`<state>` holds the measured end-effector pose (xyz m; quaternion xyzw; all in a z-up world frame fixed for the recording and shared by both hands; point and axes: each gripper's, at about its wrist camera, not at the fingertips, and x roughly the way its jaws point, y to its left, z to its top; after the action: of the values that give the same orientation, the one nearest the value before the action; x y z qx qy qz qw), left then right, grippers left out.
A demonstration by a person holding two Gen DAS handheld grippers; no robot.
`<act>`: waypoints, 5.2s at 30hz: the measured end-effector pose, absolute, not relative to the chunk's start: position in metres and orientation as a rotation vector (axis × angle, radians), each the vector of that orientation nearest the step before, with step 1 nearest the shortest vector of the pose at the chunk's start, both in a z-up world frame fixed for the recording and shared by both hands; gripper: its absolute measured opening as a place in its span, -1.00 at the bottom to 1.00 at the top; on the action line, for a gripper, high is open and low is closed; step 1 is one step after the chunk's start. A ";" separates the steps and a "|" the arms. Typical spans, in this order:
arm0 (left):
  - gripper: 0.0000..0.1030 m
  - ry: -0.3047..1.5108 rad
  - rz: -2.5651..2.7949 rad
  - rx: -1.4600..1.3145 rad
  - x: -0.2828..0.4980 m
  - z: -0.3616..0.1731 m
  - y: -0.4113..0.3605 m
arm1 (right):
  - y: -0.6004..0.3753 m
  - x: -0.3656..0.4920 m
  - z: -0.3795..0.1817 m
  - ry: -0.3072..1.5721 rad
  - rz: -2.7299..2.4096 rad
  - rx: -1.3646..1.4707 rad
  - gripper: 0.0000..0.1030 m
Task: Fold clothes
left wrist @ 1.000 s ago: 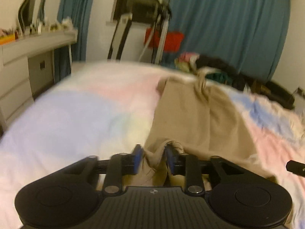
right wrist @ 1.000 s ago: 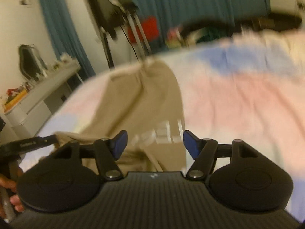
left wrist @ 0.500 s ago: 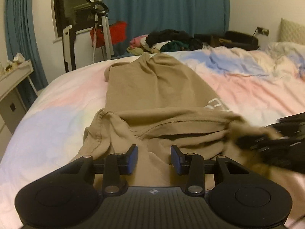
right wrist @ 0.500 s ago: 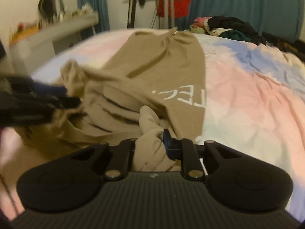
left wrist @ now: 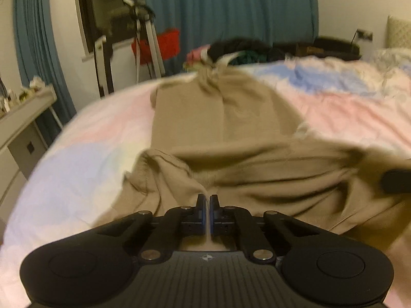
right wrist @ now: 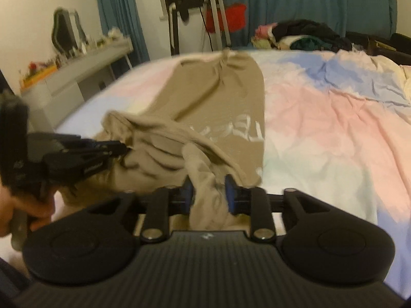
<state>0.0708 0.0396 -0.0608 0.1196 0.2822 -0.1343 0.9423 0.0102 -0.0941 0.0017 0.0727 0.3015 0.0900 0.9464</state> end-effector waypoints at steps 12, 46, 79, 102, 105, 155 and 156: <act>-1.00 0.431 -0.279 0.047 -0.001 -0.008 0.075 | -0.060 0.030 0.002 0.531 0.213 0.004 0.17; 0.54 0.248 0.151 0.856 0.041 -0.101 -0.019 | -0.096 0.042 -0.032 0.811 0.066 0.195 0.32; 0.57 -0.030 0.144 0.408 -0.053 -0.008 0.001 | -0.134 0.004 0.034 0.588 -0.115 0.055 0.36; 0.57 -0.094 0.075 0.280 -0.086 0.013 0.001 | -0.121 0.025 0.020 0.604 -0.055 0.126 0.61; 0.57 -0.081 0.083 0.250 -0.086 0.016 0.008 | -0.124 0.030 0.003 0.730 -0.012 0.139 0.61; 0.74 -0.375 0.147 -0.042 -0.158 0.361 0.129 | -0.143 -0.091 0.406 -0.220 -0.079 0.174 0.62; 0.74 -0.367 0.132 -0.049 -0.160 0.363 0.131 | -0.146 -0.096 0.418 -0.233 -0.074 0.174 0.62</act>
<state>-0.1603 0.1310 0.3630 -0.0244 -0.1824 0.0654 0.9807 -0.0962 -0.1458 0.4180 0.0866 -0.1161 -0.0369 0.9888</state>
